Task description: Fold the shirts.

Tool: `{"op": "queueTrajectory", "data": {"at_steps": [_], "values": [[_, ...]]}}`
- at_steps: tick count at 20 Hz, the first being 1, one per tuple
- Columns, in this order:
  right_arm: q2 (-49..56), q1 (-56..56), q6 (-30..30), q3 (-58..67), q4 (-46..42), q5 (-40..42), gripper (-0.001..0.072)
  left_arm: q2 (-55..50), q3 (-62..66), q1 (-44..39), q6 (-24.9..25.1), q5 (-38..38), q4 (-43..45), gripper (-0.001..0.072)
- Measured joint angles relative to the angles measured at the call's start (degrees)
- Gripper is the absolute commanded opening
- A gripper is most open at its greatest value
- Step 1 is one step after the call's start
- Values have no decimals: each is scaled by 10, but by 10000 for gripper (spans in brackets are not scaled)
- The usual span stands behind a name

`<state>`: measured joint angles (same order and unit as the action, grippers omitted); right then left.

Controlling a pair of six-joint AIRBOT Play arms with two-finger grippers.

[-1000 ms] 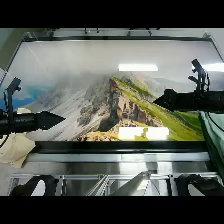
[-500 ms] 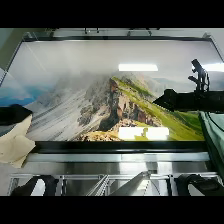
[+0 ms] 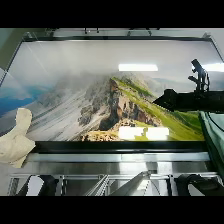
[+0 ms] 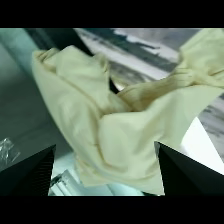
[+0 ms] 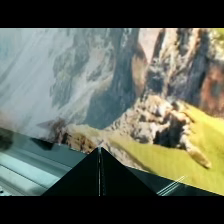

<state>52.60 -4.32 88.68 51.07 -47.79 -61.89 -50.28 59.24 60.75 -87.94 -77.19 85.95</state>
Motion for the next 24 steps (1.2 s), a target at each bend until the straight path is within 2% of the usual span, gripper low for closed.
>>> {"op": "queueTrajectory", "data": {"at_steps": [5,9,10,11,12,15,16,17,20,22,24], "values": [[2,0,0,0,0,0,19,-107,-65,31,5,-11,6,701],[3,0,0,0,0,0,19,-195,-100,-17,34,52,7,677],[3,0,0,0,0,0,18,-216,-104,-33,40,74,7,456],[3,0,0,0,0,0,18,-234,-106,-48,44,94,5,119],[3,0,0,0,0,0,18,-247,-107,-62,47,104,5,39],[3,0,0,0,0,0,19,-267,-97,-99,62,129,6,38],[3,0,0,0,0,0,19,-267,-87,-113,79,141,-21,38],[3,0,0,0,0,0,18,-264,-71,-130,103,143,-73,38],[3,0,0,0,0,0,18,-218,-2,-198,176,89,-253,38],[3,0,0,0,0,0,18,-180,51,-267,207,61,-369,38],[3,0,0,0,0,0,18,-155,99,-348,222,46,-442,38]]}}
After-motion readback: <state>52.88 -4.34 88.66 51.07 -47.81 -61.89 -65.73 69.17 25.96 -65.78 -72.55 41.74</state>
